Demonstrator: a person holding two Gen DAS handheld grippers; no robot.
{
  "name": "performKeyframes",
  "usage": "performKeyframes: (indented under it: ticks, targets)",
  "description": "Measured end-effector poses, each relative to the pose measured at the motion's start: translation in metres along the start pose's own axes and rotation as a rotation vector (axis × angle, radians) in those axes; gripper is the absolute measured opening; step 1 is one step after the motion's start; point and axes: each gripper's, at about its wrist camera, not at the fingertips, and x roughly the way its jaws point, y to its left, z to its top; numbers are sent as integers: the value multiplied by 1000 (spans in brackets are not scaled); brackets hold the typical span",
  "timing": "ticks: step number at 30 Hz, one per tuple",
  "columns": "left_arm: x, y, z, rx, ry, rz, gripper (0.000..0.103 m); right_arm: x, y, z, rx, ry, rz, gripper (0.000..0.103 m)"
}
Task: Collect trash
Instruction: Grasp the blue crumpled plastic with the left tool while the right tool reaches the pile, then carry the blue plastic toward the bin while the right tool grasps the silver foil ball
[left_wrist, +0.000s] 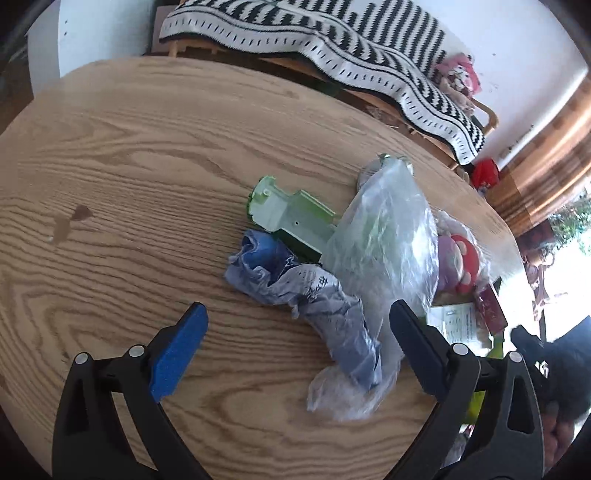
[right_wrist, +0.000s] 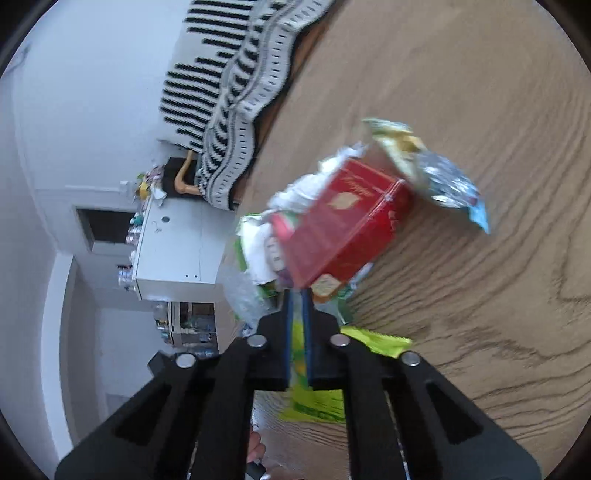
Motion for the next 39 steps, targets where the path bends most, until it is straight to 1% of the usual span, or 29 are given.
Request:
performKeyframes:
  ticks: [3,4,5,6,7,8,9,11,15,18,20,22,24,25,27,28,29,31,32,33,36,38,39]
  targets:
    - [3,-6,1,14,-11,44,95,-7,18,-4,-78,-8,3,2]
    - [3,-8,0,22,-16,60,90,-8,23,-6,-96,-8,2,2]
    - [2,-9,0,30,-24,75,76,-10,27,-8,-118,-8,-2,2]
    - [1,-11,0,44,-24,82,68,-12,30,-9,-135,-7,-4,2]
    - [1,-11,0,49,-18,74,50,-12,33,-11,-145,-8,-8,2]
    - [0,-11,-2,47,-10,63,36,-16,36,-12,-171,-9,-22,2]
    - [0,-9,-3,46,-5,58,34,-18,39,-13,-190,-12,-32,2]
    - [-4,-10,-5,64,-17,78,26,-23,44,-14,-230,-21,-58,2]
    - [-25,-11,-5,111,-73,99,25,-45,45,-18,-296,-47,-100,2]
    - [-48,-10,-1,106,-124,73,25,-63,49,-21,-370,-81,-170,2]
    - [-64,-13,2,111,-175,77,25,-76,49,-23,-427,-105,-240,2]
    - [-76,-24,1,140,-214,79,25,-90,46,-26,-473,-125,-308,2]
    - [-83,-41,-2,175,-236,62,25,-108,39,-28,-522,-162,-423,2]
    - [-85,-56,-5,200,-240,42,25,-114,35,-29,-533,-172,-449,2]
    - [-86,-90,-17,264,-240,-3,25,-138,21,-29,-559,-211,-546,2]
    - [-86,-107,-23,299,-240,-20,25,-147,15,-28,-563,-221,-568,2]
    - [-86,-127,-31,342,-239,-40,25,-164,4,-27,-555,-239,-592,2]
    - [-86,-169,-50,423,-230,-94,25,-188,-11,-28,-544,-267,-630,2]
    - [-86,-182,-58,448,-223,-119,25,-205,-22,-28,-534,-285,-656,2]
    - [-86,-206,-69,486,-213,-158,25,-218,-28,-29,-523,-299,-672,2]
    - [-83,-258,-101,575,-193,-238,25,-265,-60,-28,-470,-344,-721,2]
    - [-78,-301,-130,645,-169,-303,25,-293,-81,-30,-433,-369,-745,2]
    - [-75,-315,-143,667,-157,-326,25,-307,-92,-31,-412,-381,-757,2]
